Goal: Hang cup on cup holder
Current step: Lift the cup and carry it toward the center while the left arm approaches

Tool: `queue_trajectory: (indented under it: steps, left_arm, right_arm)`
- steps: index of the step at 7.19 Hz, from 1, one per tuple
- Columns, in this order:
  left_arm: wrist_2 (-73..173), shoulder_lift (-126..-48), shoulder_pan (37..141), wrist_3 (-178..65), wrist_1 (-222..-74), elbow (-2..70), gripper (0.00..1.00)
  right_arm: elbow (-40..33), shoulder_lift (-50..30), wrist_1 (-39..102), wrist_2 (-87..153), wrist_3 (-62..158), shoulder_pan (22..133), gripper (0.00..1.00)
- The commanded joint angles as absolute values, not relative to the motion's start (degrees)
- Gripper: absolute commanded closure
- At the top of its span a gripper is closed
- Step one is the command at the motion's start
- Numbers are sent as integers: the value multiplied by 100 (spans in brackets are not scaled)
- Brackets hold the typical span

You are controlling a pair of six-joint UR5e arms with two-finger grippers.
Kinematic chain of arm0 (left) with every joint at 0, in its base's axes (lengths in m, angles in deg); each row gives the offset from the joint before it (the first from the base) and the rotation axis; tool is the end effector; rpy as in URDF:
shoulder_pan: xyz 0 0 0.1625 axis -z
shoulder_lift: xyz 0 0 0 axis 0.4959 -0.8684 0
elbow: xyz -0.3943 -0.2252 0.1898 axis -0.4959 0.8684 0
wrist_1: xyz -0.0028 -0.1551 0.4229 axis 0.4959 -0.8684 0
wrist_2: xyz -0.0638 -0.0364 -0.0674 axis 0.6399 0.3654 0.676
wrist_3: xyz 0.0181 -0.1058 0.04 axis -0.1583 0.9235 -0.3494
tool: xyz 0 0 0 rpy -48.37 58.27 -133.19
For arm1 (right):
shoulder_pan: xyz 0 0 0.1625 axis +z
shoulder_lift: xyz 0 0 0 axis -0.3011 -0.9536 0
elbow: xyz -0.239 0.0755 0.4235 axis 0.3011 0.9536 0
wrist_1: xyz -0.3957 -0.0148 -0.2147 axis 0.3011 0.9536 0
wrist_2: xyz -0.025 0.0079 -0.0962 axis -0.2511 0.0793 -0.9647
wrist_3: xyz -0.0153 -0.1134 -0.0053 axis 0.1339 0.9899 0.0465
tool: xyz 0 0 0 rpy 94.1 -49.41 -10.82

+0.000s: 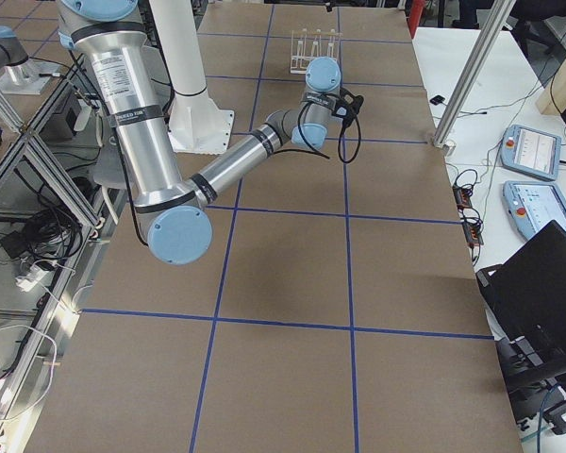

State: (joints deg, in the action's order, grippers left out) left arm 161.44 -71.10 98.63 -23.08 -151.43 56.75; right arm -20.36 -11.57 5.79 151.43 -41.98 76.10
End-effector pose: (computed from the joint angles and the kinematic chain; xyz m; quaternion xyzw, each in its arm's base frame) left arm 0.1430 -0.5233 0.4192 0.1810 0.5169 -0.0197 0.8365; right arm -0.2689 -0.5242 0.2763 -0.1112 -0.6490 0.2125 0.7220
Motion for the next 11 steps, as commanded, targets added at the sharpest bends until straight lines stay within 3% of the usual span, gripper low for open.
queue_trajectory:
  steps: [1, 2, 4, 6, 9, 11]
  left_arm:
    - [16172, -7591, 9339, -481, -15643, 5695, 1]
    - [16155, -7758, 9058, 320, -15932, 5678, 1]
    - [15744, -8355, 8522, 1326, -16146, 5642, 1]
    - [15330, -8646, 8055, 2168, -16311, 5642, 1]
    - [15293, -8919, 7667, 3708, -18320, 4916, 1]
    - [15284, -9087, 7631, 3896, -18414, 4886, 2]
  right_arm:
    - [-2055, -813, 561, 15159, -4744, 7457, 100]
    - [-2090, -794, 561, 15168, -4806, 7370, 100]
    - [-1611, -838, -1195, 15185, -4980, 7106, 100]
    - [-1458, -829, -1968, 15168, -5586, 7000, 100]
    - [-1440, -794, -2784, 15124, -6411, 6764, 100]
    - [-1414, -803, -3960, 14443, -6957, 6238, 100]
